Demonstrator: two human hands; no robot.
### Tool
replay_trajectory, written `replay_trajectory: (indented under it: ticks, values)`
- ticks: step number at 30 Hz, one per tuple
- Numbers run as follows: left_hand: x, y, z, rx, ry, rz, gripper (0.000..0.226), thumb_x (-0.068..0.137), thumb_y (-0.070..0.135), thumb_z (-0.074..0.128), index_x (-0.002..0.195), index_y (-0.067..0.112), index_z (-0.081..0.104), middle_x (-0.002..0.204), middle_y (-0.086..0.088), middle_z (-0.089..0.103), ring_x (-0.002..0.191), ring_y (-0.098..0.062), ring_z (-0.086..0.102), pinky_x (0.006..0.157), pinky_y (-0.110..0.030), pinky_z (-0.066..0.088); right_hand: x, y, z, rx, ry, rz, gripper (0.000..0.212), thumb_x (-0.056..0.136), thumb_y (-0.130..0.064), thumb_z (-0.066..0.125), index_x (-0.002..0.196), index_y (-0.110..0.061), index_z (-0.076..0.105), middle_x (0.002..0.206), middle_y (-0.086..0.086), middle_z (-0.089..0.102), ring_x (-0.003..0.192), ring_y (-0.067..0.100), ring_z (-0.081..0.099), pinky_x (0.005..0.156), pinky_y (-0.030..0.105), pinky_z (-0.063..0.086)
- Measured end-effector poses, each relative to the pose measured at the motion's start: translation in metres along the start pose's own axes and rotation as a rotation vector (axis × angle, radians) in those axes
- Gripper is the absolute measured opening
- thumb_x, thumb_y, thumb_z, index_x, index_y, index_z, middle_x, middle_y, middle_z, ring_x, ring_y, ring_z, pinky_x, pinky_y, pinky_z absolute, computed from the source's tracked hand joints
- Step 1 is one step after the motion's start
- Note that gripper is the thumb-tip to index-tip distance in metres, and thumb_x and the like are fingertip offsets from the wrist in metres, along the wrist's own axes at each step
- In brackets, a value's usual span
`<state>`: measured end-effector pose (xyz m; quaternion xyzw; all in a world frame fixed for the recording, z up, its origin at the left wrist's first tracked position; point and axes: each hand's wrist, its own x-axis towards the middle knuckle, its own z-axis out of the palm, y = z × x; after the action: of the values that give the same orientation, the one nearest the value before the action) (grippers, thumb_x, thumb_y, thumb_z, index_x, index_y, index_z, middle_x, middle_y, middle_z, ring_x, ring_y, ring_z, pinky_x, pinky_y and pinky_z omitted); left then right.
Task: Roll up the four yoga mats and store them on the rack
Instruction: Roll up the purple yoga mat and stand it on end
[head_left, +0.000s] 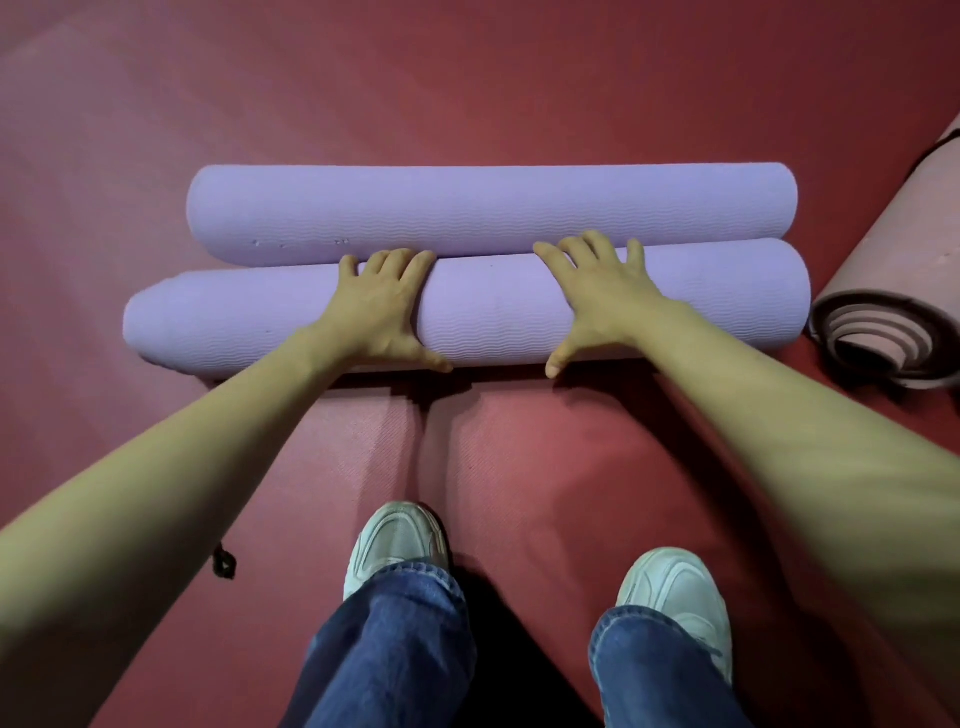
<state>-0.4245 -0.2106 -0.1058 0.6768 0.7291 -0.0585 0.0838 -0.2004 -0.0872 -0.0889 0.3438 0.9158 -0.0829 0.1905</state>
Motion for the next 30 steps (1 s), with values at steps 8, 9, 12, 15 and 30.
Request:
replay_trajectory:
  ticks: [8,9,12,15,30]
  values:
    - [-0.019,0.008,0.005,-0.036,0.07,0.037,0.119,0.04,0.085,0.049,0.13,0.007,0.046,0.127,-0.013,0.053,0.115,-0.032,0.05,0.092,-0.053,0.034,-0.018,-0.012,0.011,-0.054,0.128,0.003,0.122,0.047,-0.057,0.082,0.144,-0.018,0.019,0.135,0.008,0.034,0.123,0.03,0.031,0.104,0.054,0.026]
    - [-0.023,0.01,0.006,-0.038,0.074,0.048,0.118,0.04,0.084,0.05,0.129,0.006,0.047,0.126,-0.014,0.054,0.112,-0.032,0.051,0.091,-0.052,0.035,-0.024,-0.013,0.014,-0.052,0.138,0.001,0.121,0.047,-0.058,0.082,0.144,-0.018,0.021,0.134,0.007,0.035,0.121,0.03,0.032,0.103,0.052,0.026]
    - [-0.04,0.017,0.012,-0.046,0.083,0.076,0.115,0.041,0.082,0.053,0.127,0.006,0.047,0.123,-0.014,0.056,0.107,-0.032,0.053,0.087,-0.051,0.037,-0.046,-0.017,0.027,-0.033,0.153,0.005,0.121,0.047,-0.06,0.08,0.144,-0.018,0.023,0.132,0.007,0.036,0.119,0.03,0.034,0.103,0.05,0.025]
    - [-0.061,0.028,0.021,-0.061,0.098,0.098,0.114,0.042,0.081,0.056,0.127,0.006,0.048,0.123,-0.013,0.056,0.106,-0.031,0.053,0.088,-0.052,0.038,-0.071,-0.025,0.043,-0.036,0.15,0.022,0.122,0.04,-0.058,0.081,0.143,-0.016,0.031,0.129,0.008,0.041,0.114,0.031,0.039,0.101,0.051,0.027]
    - [-0.106,0.059,0.029,-0.095,0.058,0.167,0.111,0.039,0.083,0.056,0.121,0.008,0.05,0.116,-0.006,0.06,0.103,-0.026,0.06,0.09,-0.05,0.042,-0.131,-0.034,0.06,0.071,-0.043,0.01,0.127,0.047,-0.076,0.069,0.149,-0.023,0.013,0.141,0.0,0.028,0.126,0.023,0.028,0.108,0.045,0.018]
